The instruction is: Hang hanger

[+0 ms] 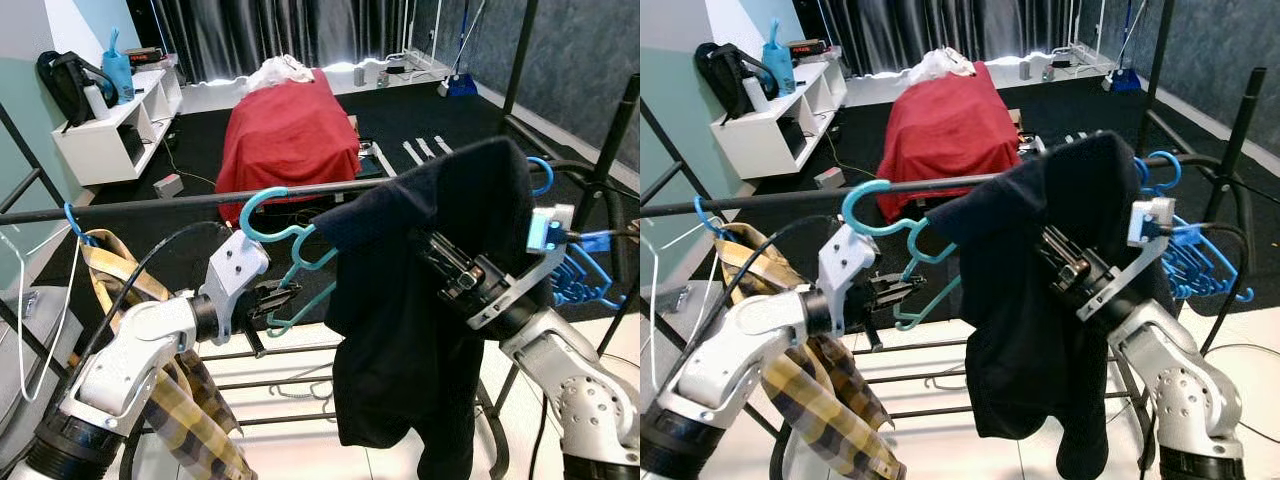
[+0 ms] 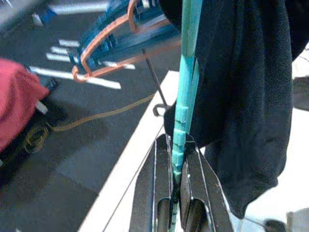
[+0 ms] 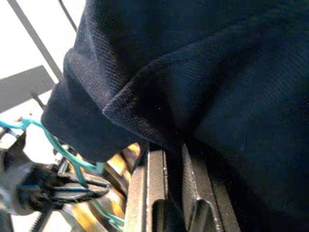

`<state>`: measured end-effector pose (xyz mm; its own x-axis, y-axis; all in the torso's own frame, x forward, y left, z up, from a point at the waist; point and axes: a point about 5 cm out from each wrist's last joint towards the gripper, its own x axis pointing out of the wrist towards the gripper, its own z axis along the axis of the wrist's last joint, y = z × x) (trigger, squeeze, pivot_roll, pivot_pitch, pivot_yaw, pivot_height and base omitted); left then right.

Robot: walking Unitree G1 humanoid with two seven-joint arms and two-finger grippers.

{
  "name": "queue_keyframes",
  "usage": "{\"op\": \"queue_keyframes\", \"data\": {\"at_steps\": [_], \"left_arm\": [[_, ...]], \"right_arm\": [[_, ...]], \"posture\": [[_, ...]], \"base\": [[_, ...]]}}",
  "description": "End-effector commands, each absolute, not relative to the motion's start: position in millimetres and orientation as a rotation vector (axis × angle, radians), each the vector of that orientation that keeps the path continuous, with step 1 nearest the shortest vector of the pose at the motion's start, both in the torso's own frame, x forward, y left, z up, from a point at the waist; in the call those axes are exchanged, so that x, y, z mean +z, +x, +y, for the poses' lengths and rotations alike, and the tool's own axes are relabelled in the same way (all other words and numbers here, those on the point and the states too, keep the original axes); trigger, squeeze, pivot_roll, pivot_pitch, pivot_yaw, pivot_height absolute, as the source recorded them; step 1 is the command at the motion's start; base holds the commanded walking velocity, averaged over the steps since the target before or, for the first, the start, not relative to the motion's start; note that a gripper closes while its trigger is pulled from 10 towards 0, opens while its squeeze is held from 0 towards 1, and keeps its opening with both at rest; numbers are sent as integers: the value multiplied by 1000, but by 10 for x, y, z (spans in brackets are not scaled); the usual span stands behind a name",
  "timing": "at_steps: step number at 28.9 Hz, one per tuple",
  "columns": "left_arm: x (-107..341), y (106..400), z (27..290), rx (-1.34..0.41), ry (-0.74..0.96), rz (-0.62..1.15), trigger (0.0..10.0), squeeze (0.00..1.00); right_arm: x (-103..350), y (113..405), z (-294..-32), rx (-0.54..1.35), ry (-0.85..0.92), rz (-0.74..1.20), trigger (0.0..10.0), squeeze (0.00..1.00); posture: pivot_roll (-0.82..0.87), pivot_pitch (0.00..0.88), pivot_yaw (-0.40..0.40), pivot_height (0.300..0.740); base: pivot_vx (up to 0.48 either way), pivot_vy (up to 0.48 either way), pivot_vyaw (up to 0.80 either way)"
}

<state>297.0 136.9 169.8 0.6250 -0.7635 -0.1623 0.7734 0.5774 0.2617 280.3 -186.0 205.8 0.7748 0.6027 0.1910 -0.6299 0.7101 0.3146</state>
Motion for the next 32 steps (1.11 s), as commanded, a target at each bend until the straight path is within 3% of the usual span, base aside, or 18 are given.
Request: {"op": "queue_keyframes", "data": {"at_steps": [1, 6, 7, 8, 13, 14, 15, 27, 32], "left_arm": [[1465, 2964, 1455, -862, 347, 167, 1765, 0], [1534, 2967, 1446, -872, 338, 135, 1647, 0], [1539, 2966, 1442, -874, 339, 131, 1490, 0], [1536, 2955, 1423, -883, 343, 127, 1373, 0], [1553, 2933, 1355, -909, 339, 113, 1059, 0], [1563, 2929, 1338, -914, 337, 107, 941, 0], [1574, 2925, 1324, -919, 334, 103, 863, 0], [1472, 2904, 1288, -935, 385, 144, 784, 0], [1381, 2986, 1394, -846, 446, 182, 471, 0]], "right_arm": [[2209, 2809, -1827, 713, 330, -143, 10000, 1000], [2158, 2807, -1852, 692, 227, -111, 10000, 1000], [2159, 2798, -1850, 703, 215, -111, 10000, 212], [2183, 2766, -1840, 731, 214, -117, 10000, 0], [2198, 2751, -1821, 745, 195, -117, 10000, 0], [2192, 2764, -1828, 733, 188, -114, 4000, 0], [2187, 2779, -1840, 719, 185, -112, 0, 0], [2362, 2718, -1808, 789, 241, -235, 0, 0], [2535, 2578, -1804, 906, 397, -353, 0, 0]], "posture": [[-177, 0, 61, 740], [-176, 0, 62, 740], [-176, 0, 62, 740], [-173, 0, 62, 740], [-171, 0, 60, 740], [-171, 0, 60, 740], [-170, 0, 58, 740], [-172, 0, 59, 740], [-175, 0, 59, 740]], "base": [[0, 0, 0], [0, 0, 0], [0, 0, 0], [0, 0, 0], [0, 0, 0], [0, 0, 0], [0, 0, 0], [0, 0, 0], [0, 0, 0]]}}
